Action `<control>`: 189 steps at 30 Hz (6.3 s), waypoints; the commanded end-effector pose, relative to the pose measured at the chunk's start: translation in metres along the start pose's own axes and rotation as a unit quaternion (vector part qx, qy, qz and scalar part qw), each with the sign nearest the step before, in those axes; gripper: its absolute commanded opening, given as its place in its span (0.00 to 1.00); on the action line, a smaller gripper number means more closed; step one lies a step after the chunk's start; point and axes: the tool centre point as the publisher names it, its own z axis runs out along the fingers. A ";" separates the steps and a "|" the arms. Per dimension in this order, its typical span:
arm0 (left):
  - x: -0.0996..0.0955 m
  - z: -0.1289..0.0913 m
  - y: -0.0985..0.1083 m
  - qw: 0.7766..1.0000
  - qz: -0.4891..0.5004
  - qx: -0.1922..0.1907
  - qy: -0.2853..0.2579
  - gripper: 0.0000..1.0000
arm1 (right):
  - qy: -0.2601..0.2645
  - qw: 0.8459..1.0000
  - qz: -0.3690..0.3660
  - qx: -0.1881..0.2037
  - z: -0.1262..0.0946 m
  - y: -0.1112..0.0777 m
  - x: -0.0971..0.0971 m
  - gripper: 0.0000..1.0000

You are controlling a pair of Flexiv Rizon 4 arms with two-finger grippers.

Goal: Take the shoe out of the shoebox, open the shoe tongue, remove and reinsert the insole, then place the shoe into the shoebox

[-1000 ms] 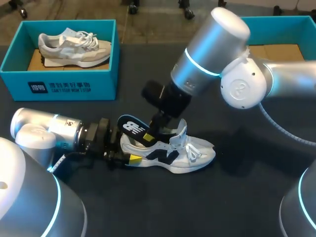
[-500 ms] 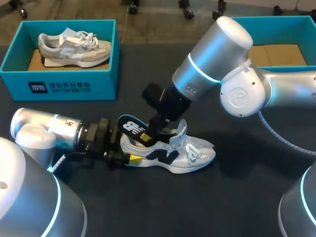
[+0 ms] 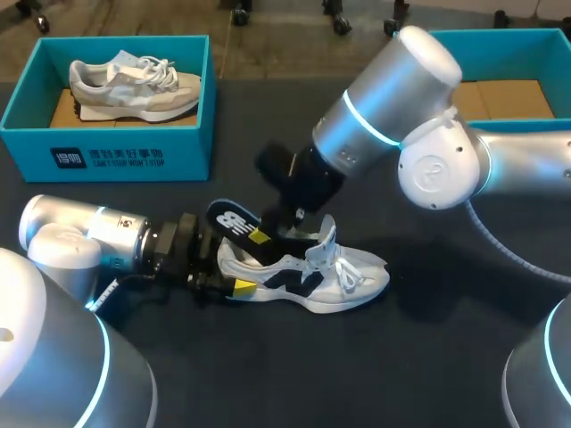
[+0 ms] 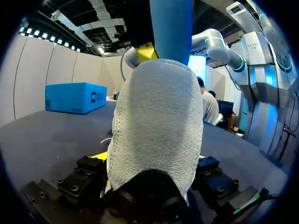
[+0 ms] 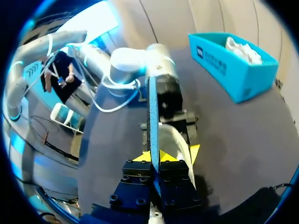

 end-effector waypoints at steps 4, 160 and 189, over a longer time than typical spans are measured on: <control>-0.003 0.004 0.009 1.000 0.000 0.001 -0.001 0.00 | -0.010 0.999 -0.012 0.034 -0.018 0.011 0.009 0.00; -0.005 0.000 0.006 1.000 0.007 -0.013 -0.001 0.00 | 0.045 0.925 -0.001 -0.378 -0.337 0.035 0.189 0.00; -0.006 -0.053 0.006 0.988 0.055 -0.145 0.013 1.00 | 0.045 0.925 -0.001 -0.378 -0.337 0.035 0.189 0.00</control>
